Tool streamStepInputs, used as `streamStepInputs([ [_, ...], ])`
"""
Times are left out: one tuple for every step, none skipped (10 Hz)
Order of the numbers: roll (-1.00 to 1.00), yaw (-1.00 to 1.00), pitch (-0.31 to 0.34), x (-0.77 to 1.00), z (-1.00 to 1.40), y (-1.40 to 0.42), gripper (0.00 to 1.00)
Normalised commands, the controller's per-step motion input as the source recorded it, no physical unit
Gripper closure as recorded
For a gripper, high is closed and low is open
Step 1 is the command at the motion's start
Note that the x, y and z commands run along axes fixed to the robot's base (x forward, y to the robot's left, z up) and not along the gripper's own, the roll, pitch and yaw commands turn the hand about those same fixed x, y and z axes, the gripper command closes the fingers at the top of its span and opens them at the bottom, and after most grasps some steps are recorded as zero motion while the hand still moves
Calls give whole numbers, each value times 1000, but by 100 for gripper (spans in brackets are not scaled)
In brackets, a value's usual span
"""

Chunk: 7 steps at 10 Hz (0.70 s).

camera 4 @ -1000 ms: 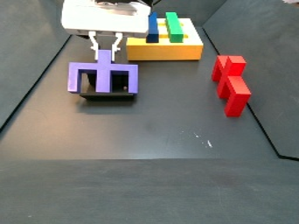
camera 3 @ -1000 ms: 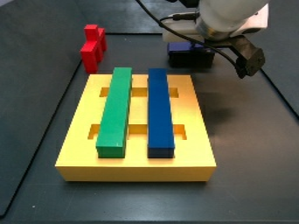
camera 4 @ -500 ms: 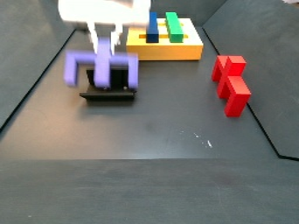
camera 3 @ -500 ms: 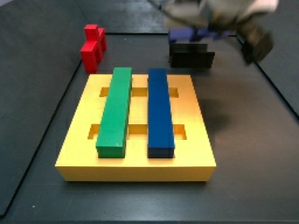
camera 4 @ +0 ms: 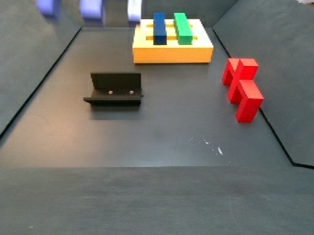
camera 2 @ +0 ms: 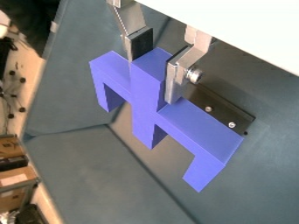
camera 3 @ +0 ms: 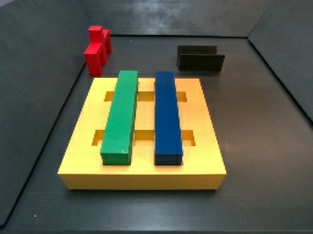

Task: Pick up the purple object. Move up. Place the purple object on the fixture. Regrasp the purple object. Move to above the board. Insert the purple object.
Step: Move to above the board.

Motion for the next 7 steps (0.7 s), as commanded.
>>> streamStepInputs([
  [-9,4,92,21,590,-13,100],
  [-9,12,103,28,353,-12,100],
  [-1000,-110,147,-1017,277,-1400,100],
  [-1000,-104,133,-1052,255,-1400,100],
  [-1000,-95,119,-1101,264,-1400,100],
  [-1000,-82,125,-1137,235,-1400,100],
  [-1000,-81,131,-1126,245,-1400,100],
])
